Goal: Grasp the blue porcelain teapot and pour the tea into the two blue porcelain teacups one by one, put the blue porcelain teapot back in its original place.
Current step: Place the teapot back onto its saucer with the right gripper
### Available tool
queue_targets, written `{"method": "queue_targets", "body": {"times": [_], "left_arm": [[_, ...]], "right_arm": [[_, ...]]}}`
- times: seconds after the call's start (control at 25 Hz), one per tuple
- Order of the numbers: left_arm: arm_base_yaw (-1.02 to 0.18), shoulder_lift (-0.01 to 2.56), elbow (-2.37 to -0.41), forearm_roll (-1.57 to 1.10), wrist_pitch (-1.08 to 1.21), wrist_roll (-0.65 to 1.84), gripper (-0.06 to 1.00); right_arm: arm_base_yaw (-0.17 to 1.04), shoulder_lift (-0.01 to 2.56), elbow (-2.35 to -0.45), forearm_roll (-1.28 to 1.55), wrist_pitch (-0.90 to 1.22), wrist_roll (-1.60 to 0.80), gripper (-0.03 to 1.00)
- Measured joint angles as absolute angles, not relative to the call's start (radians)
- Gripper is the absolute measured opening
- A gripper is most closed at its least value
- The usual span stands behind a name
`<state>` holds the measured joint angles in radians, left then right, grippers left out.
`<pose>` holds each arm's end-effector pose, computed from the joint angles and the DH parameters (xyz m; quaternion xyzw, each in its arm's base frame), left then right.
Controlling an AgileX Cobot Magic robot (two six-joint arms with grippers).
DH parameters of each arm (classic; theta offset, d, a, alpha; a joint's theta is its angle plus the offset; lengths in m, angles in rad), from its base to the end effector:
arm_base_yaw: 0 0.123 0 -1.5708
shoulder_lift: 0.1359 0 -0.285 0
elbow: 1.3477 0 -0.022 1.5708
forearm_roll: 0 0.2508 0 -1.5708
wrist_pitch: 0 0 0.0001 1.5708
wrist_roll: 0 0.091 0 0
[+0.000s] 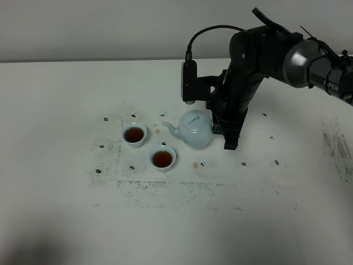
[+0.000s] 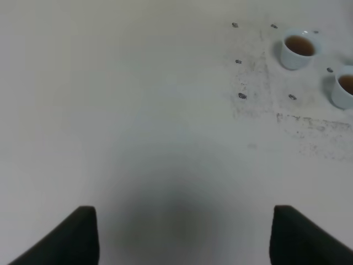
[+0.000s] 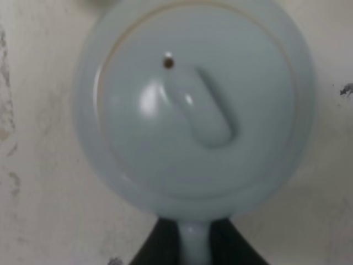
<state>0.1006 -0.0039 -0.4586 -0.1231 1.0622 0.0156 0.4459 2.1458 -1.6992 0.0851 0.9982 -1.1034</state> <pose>-0.0002 -0.0098 0.2661 -0.0353 0.8609 -0.0321 0.5066 0.4012 0.1990 0.1826 -0.6812 0.7233 0.0016 0.1129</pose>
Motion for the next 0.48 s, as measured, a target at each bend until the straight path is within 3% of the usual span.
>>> {"method": "queue_targets", "body": {"times": [0.48], "left_arm": [[0.101, -0.004, -0.459, -0.123, 1.062, 0.016, 0.62]], "right_arm": [[0.446, 2.146, -1.699, 0.087, 0.997, -1.106, 0.04]]}}
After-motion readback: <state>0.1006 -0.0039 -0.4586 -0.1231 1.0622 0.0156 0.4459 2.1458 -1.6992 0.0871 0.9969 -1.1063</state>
